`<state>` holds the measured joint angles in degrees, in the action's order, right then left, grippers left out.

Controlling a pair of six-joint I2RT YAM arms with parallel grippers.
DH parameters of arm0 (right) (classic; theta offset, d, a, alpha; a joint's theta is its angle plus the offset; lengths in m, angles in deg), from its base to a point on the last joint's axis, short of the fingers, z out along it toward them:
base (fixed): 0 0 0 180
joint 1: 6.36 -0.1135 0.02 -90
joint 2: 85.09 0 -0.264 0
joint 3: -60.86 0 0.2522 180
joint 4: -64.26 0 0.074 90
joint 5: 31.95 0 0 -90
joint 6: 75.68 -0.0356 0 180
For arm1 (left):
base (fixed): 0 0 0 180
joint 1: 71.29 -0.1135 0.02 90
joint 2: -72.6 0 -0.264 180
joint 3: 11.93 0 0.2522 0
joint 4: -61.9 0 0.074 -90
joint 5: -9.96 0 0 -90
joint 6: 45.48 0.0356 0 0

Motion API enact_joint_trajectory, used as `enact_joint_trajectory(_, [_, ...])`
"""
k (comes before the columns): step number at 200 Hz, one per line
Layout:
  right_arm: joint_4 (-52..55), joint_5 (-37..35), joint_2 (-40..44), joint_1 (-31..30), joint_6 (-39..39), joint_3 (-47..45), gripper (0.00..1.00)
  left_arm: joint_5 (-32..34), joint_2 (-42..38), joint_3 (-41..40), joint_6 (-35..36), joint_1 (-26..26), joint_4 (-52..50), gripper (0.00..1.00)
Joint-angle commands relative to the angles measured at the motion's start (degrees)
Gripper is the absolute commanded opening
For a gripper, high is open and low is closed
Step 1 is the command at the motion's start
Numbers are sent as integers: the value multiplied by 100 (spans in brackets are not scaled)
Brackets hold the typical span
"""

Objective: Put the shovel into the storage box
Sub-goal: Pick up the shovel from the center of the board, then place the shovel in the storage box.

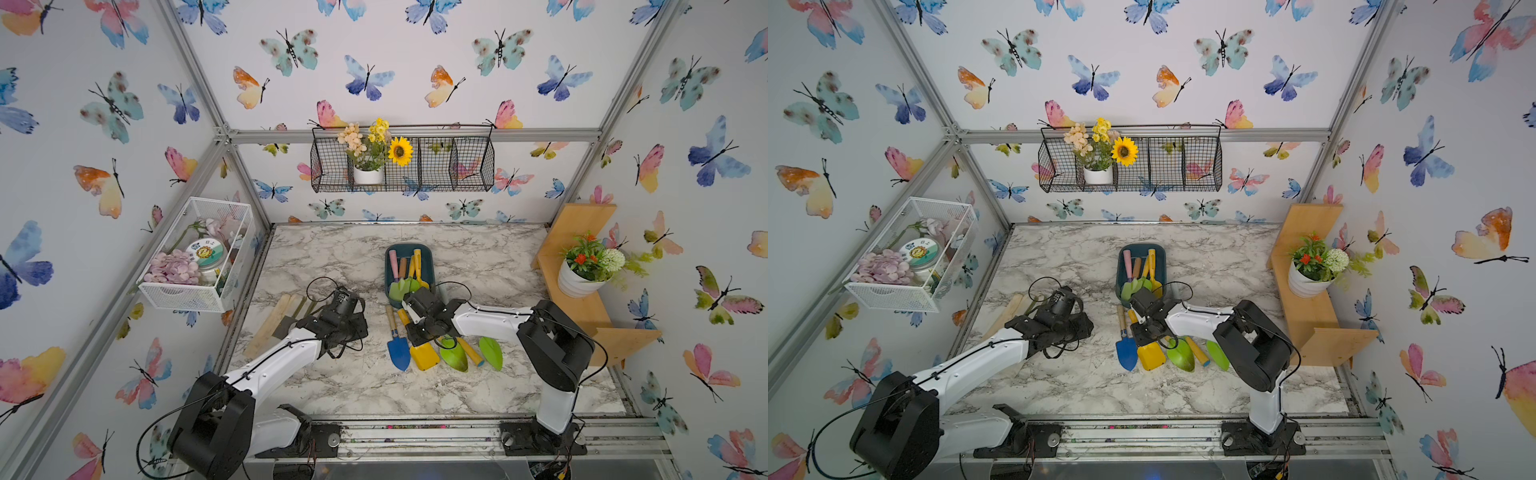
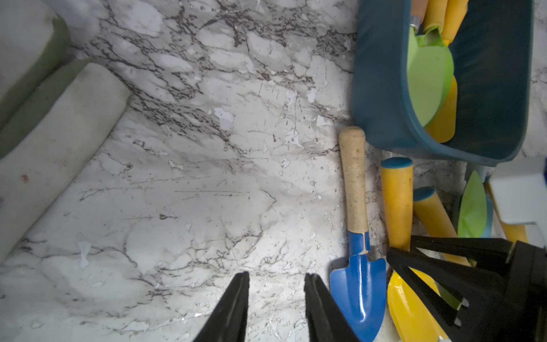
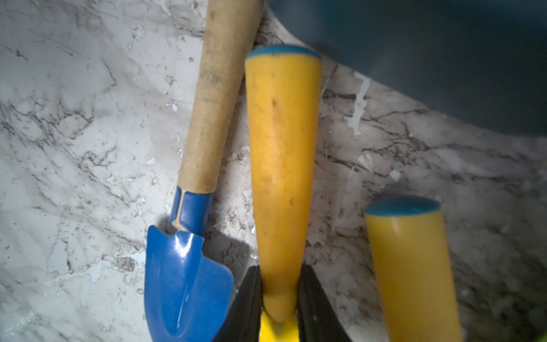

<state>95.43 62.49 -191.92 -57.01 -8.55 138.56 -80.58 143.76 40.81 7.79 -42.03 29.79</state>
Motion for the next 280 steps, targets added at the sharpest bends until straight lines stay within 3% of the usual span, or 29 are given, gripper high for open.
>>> enact_joint_trajectory(1, [153,-143,352,-41,29,151,21,-180,29,-7,-30,10,42,38])
enact_joint_trajectory(93, [627,-481,828,9,75,1064,21,-303,-188,134,-89,28,-35,38])
enact_joint_trajectory(156, [962,-807,27,440,112,2448,21,-360,-361,189,-149,79,-82,38])
enact_joint_trajectory(203, [852,-840,-715,1057,29,3125,21,-360,-436,173,-141,89,-125,38])
enact_joint_trajectory(280, [602,-1011,-1728,1575,-312,3972,21,-395,-445,90,-159,98,-88,38])
